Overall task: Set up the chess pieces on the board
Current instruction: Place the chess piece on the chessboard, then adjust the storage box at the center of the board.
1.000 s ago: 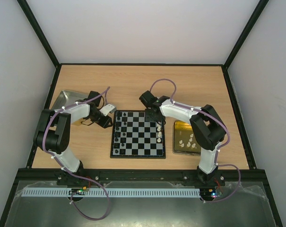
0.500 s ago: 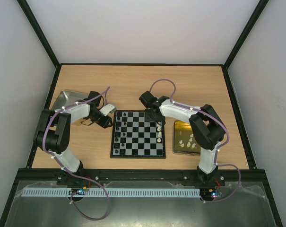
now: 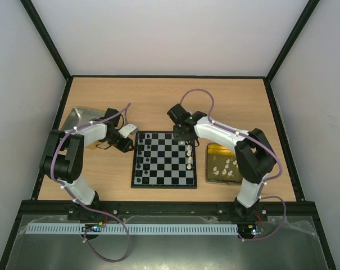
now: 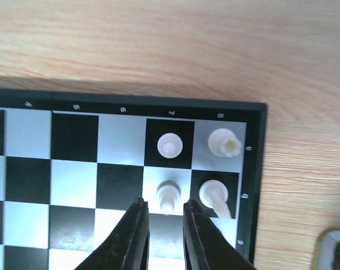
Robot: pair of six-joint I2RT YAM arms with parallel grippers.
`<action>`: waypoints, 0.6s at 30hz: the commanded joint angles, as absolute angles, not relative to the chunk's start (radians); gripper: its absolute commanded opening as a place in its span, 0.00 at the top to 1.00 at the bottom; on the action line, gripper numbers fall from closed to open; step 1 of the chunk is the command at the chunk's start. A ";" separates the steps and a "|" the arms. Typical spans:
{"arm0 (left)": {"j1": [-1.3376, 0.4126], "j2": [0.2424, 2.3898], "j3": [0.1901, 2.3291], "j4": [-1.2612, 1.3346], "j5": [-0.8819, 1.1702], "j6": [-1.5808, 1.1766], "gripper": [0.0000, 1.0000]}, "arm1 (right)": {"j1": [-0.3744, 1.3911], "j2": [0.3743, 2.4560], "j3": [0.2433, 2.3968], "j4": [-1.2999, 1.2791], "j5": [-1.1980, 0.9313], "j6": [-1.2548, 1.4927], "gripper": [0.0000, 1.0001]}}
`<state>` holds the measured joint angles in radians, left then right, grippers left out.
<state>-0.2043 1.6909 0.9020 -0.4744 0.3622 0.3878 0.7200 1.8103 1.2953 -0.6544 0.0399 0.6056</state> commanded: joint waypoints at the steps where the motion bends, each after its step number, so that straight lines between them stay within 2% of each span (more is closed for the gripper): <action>1: -0.199 1.732 0.859 -0.494 0.316 0.384 0.67 | 0.715 1.687 1.312 -0.734 0.113 0.626 0.83; 10: -0.198 1.731 0.862 -0.497 0.322 0.384 0.67 | 0.659 1.428 1.079 -0.837 0.196 0.753 0.83; 18: -0.199 1.726 0.870 -0.501 0.337 0.384 0.67 | 0.567 1.288 0.923 -0.843 0.143 0.785 0.83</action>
